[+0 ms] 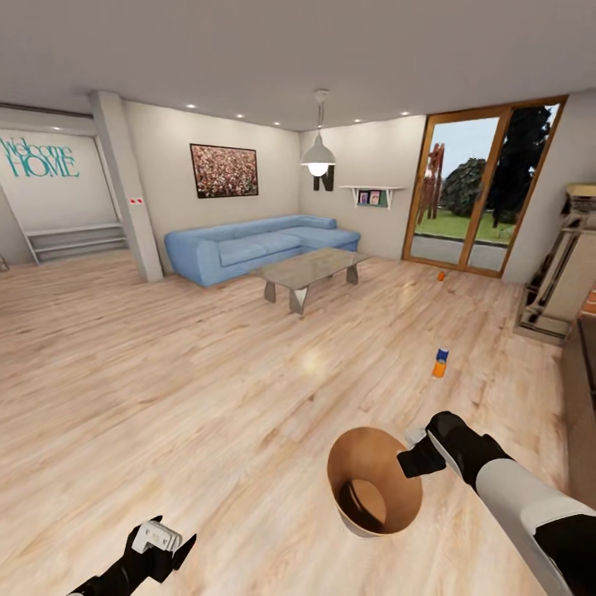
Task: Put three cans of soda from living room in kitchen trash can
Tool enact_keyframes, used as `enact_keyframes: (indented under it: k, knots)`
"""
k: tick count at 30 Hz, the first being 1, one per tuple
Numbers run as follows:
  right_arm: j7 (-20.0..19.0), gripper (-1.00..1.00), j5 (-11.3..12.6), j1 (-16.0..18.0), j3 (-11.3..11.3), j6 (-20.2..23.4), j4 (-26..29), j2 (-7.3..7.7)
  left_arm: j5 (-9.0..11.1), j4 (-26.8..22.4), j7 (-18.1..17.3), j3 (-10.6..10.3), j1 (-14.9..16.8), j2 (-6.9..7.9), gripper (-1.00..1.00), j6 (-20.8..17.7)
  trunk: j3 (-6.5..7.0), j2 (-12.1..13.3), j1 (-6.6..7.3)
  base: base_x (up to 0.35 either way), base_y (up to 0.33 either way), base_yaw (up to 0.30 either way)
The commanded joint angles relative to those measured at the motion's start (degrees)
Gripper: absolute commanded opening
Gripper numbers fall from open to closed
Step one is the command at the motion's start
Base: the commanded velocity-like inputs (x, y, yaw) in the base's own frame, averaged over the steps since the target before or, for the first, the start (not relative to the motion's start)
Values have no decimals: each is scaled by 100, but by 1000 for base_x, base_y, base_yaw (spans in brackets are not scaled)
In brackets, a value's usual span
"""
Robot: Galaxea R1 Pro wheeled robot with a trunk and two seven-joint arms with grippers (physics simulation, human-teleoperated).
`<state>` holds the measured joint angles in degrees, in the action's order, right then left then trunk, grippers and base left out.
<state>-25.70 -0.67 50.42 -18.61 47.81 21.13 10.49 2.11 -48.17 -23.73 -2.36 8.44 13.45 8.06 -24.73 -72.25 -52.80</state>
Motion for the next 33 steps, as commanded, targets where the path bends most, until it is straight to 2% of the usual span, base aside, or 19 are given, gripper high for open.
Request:
enact_keyframes:
  k: [1, 12, 14, 16, 20, 33]
  knots:
    - [-53, -100, 113, 3, 27, 25, 4, 5, 0, 1, 0, -1, 1, 0, 100, 0, 1, 0, 0, 328, 72, -8]
    - [-60, -100, 115, 3, 24, 27, 5, 6, 0, 1, 0, -1, 3, 0, 100, -1, -14, 0, 0, 328, 72, -79]
    - [-58, -100, 114, 3, 78, 27, 5, 8, 0, 1, 0, -1, 6, 0, 100, -3, -16, 0, 0, 328, 72, -206]
    - [-35, -100, 113, 3, 265, 27, 5, 12, 0, 1, 3, -1, 6, 0, 100, 0, -17, 0, 0, 328, 72, -224]
    - [-12, -100, 106, 3, 422, 27, 0, 28, 0, 2, 8, -1, 7, 0, 100, 2, -18, 0, 0, 328, 71, -238]
    - [10, -100, 103, 3, 464, 27, -4, 59, 0, 1, 9, -1, 7, -1, 100, 3, -19, 0, 0, 328, 16, -248]
